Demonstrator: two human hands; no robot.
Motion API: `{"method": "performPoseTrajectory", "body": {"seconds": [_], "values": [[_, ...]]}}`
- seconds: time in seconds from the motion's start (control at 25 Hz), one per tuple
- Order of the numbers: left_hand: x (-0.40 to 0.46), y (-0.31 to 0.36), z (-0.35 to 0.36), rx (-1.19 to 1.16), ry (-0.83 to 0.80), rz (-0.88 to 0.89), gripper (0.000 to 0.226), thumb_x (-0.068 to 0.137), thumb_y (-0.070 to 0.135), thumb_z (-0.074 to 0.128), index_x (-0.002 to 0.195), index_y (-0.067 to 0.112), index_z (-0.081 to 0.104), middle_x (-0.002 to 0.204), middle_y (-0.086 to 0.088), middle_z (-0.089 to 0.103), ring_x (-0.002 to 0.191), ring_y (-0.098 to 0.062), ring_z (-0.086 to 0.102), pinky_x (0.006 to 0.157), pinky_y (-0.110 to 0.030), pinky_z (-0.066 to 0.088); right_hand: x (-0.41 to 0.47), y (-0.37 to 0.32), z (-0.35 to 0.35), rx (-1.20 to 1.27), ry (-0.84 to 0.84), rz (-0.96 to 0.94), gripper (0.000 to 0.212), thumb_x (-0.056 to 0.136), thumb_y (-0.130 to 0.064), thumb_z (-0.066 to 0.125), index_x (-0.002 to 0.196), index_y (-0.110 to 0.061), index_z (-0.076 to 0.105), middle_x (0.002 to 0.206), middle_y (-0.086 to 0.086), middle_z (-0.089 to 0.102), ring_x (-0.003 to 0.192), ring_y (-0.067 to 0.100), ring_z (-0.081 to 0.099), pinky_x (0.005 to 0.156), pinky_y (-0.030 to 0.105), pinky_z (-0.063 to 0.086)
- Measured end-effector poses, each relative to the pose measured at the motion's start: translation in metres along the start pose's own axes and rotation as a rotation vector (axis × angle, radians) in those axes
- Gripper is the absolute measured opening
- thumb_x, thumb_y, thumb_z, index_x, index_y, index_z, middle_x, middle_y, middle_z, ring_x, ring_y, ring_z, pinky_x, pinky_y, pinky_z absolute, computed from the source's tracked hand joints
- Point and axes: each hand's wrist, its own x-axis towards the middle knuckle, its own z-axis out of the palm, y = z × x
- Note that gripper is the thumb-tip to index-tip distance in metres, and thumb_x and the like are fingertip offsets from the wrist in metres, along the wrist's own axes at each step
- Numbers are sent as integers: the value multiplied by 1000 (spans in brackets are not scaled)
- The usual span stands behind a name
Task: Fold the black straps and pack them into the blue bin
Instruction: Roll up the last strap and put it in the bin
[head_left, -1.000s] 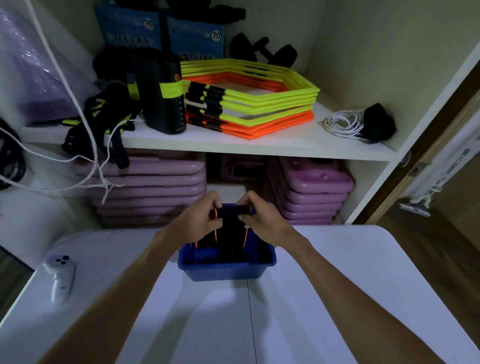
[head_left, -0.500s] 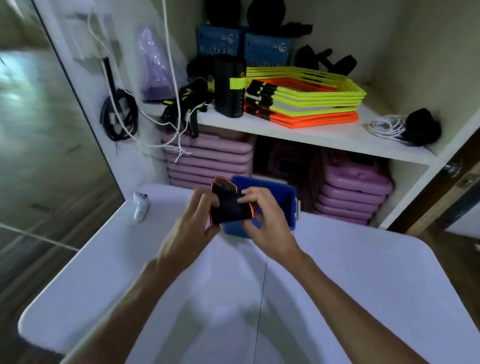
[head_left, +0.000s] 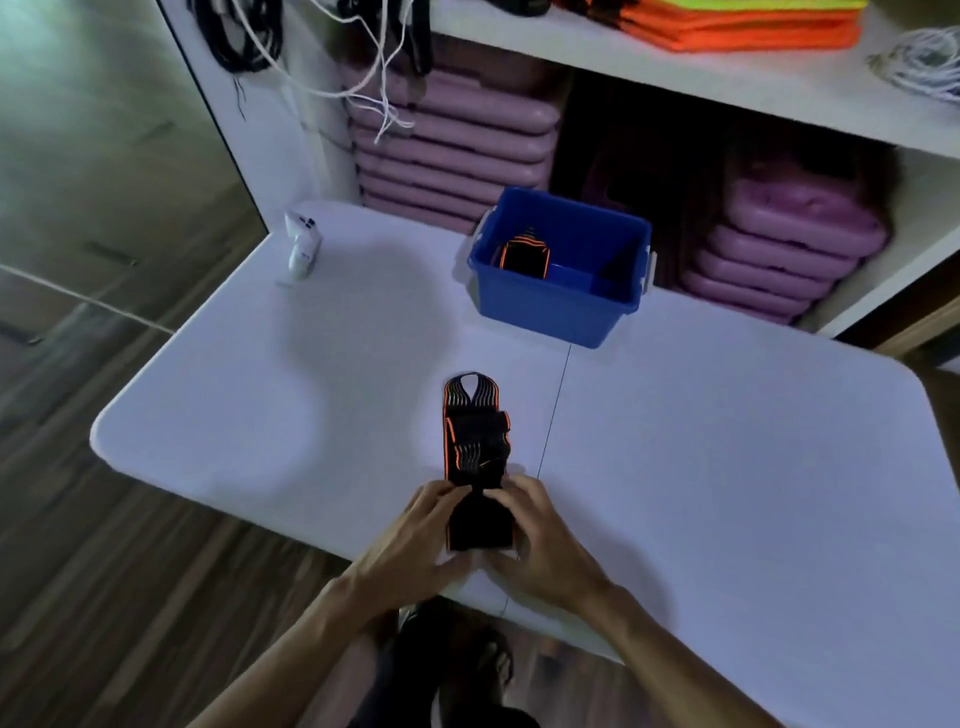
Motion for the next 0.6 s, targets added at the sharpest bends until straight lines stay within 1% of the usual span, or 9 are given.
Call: {"method": "performPoseTrajectory", "body": {"seconds": [0.04,0.16,0.24,0.32,0.36,0.44,0.48,0.52,0.6], "values": [[2,1,-4,-10,-9,-7,68,87,52,56,137,9,43,125,-4,49,114,-15,48,99,-24,41,-1,-2,-2,14,0,6,55,87,-34,69,135,-16,50,139,-4,38,130,-3,39,105,16,37],[20,4,-13,-64,13,-122,64,91,62,34,123,12,58,104,-2,55,94,-18,56,86,-36,48,3,-3,-7,19,6,15,47,93,-28,62,136,-17,49,133,-4,46,124,4,47,103,26,42],[44,-3,-19,-70,130,-201,50,92,51,40,114,11,62,97,-4,55,87,-23,58,80,-39,50,6,-2,-8,-4,-37,56,51,95,-30,58,143,-22,44,133,-8,43,121,2,46,102,27,42],[70,-13,-26,22,131,-200,37,90,30,52,121,10,58,106,-9,56,94,-29,57,82,-45,49,7,-1,-6,-40,-61,85,51,95,-33,57,143,-26,43,132,-12,38,119,-1,45,101,25,43],[83,-17,-29,88,75,-182,43,88,22,57,129,10,53,115,-11,54,99,-32,55,84,-48,49,7,1,-6,-43,-64,87,49,95,-34,58,142,-26,44,133,-14,37,120,-3,45,101,23,42],[106,-23,-36,202,-3,-202,63,86,17,60,143,11,34,131,-12,45,105,-35,51,84,-50,49,7,2,-6,-46,-69,80,46,94,-34,58,138,-27,45,137,-16,37,128,-6,39,105,17,37],[117,-25,-41,230,32,-247,66,88,17,59,146,12,29,134,-13,41,106,-37,51,80,-49,50,9,3,-7,-46,-73,76,45,94,-33,59,136,-28,44,139,-16,38,133,-7,35,107,15,34],[126,-28,-45,240,97,-294,62,90,18,57,146,13,29,134,-13,40,104,-38,53,75,-48,51,10,3,-8,-43,-75,77,44,94,-33,59,135,-28,44,141,-16,38,137,-7,30,108,13,30],[137,-32,-54,222,241,-359,47,94,24,54,138,14,41,124,-14,48,94,-38,58,65,-44,50,12,4,-8,-38,-84,87,43,94,-33,60,133,-29,42,144,-15,40,141,-7,26,108,13,27]]}}
